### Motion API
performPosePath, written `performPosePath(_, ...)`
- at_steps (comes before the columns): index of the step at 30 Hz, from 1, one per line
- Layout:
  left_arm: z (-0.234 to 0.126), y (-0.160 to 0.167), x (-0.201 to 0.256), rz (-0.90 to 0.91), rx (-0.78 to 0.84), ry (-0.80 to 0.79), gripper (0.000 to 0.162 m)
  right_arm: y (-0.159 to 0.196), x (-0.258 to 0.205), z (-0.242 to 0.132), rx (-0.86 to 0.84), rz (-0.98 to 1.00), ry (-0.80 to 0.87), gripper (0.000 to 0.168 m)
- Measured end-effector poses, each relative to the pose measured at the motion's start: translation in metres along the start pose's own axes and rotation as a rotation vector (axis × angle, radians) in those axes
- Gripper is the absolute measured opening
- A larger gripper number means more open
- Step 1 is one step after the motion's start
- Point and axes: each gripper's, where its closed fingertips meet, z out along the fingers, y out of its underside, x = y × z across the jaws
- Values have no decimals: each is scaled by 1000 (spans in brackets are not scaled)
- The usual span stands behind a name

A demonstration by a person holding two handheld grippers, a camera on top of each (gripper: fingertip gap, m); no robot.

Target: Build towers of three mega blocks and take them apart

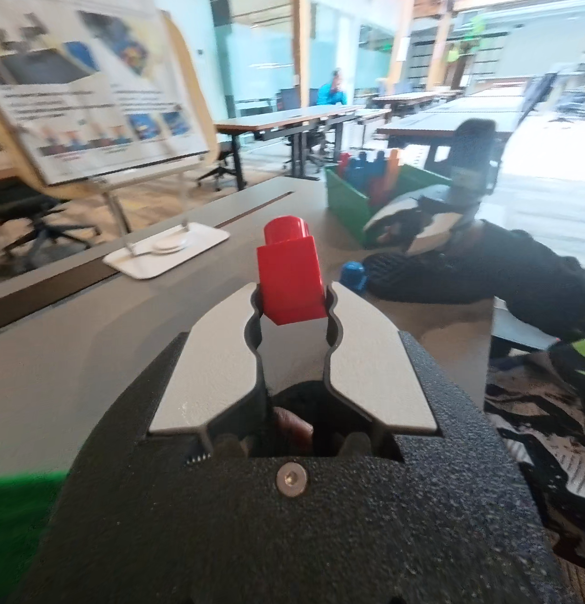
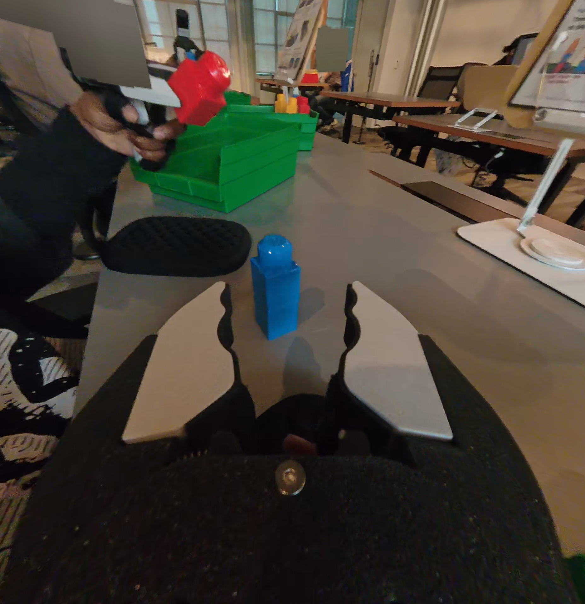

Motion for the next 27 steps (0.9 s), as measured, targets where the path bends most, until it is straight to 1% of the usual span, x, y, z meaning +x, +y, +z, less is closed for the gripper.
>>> performPosePath(3, 15, 1, 27, 57, 12, 119, 36, -17, -12, 2, 8, -31, -82, 65)
performPosePath(8, 35, 8, 68, 136, -3, 269, 36, -46, -46, 14, -36, -159, -258, 63)
performPosePath(12, 47, 14, 90, 174, -13, 342, 36, -55, -76, 30, -106, -207, -407, 68)
performPosePath(16, 56, 19, 104, 186, -17, 390, 36, -61, -89, 46, -155, -226, -464, 67)
performPosePath(19, 59, 22, 110, 188, -12, 407, 36, -55, -88, 55, -223, -248, -461, 66)
performPosePath(21, 60, 23, 112, 183, -9, 416, 36, -53, -91, 59, -240, -263, -476, 65)
performPosePath(22, 61, 23, 112, 182, -8, 417, 36, -53, -93, 60, -244, -264, -489, 63)
performPosePath(23, 61, 23, 113, 180, -6, 421, 36, -52, -95, 62, -251, -264, -499, 58)
performPosePath(24, 61, 23, 113, 177, -1, 424, 36, -50, -95, 62, -266, -270, -508, 41)
performPosePath(25, 62, 23, 113, 174, 3, 424, 36, -48, -95, 62, -281, -277, -509, 36)
performPosePath(27, 64, 21, 111, 166, 15, 413, 36, -50, -91, 62, -303, -271, -497, 36)
